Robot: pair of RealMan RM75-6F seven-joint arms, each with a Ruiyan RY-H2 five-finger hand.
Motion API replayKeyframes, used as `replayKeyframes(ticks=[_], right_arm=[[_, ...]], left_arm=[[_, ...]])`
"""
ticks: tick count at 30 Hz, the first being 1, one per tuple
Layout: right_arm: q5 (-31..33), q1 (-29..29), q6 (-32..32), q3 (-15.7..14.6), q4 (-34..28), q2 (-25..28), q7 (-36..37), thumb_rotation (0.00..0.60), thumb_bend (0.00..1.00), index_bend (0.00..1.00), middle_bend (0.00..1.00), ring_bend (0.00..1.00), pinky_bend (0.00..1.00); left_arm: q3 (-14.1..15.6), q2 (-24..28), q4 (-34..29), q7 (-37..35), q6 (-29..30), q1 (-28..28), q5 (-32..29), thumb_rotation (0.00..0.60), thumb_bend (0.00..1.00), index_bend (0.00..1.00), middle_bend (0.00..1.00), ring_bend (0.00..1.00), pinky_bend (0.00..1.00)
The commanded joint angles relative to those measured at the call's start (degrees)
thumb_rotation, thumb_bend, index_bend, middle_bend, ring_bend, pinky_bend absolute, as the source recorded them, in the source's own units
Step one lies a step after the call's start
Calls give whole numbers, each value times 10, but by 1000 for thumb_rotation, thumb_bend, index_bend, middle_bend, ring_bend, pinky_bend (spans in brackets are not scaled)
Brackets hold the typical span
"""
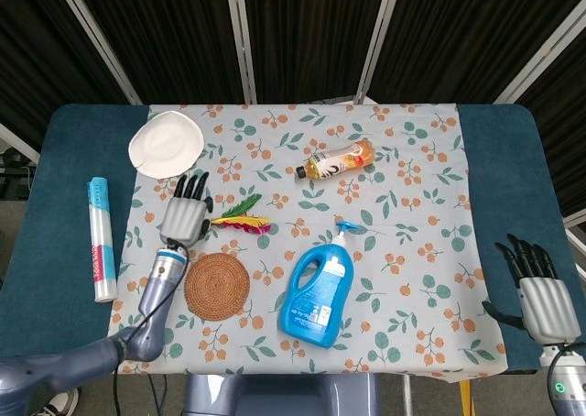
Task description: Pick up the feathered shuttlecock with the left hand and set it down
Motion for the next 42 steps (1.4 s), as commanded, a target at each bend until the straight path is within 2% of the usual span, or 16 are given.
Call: replayKeyframes(ticks=[1, 13, 21, 33, 42], right_arm=[[-2, 1, 0, 0, 1, -1, 0, 600, 92, 108, 0, 0, 0], [-1, 4, -3, 1, 0, -2, 6, 600, 93, 108, 0, 0, 0], [1, 3, -3, 1, 0, -1, 8, 600, 92, 109, 0, 0, 0], [6, 2, -3, 2, -4, 1, 11, 600, 92, 109, 0, 0, 0], [5, 0, -1, 1, -7, 4, 14, 600, 92, 109, 0, 0, 0]], left_arm=[[-6, -42, 41, -12, -10, -29, 5, 600, 429, 485, 0, 0, 0], [-17, -117, 117, -24, -15, -69, 3, 600, 425, 478, 0, 0, 0], [-12, -143, 142, -32, -13, -75, 7, 600, 429, 469, 0, 0, 0], [-19, -184, 228, -64, -15, -99, 22, 600, 441, 491, 0, 0, 0], [-12, -212, 274, -88, -18, -110, 40, 600, 458, 532, 0, 0, 0]])
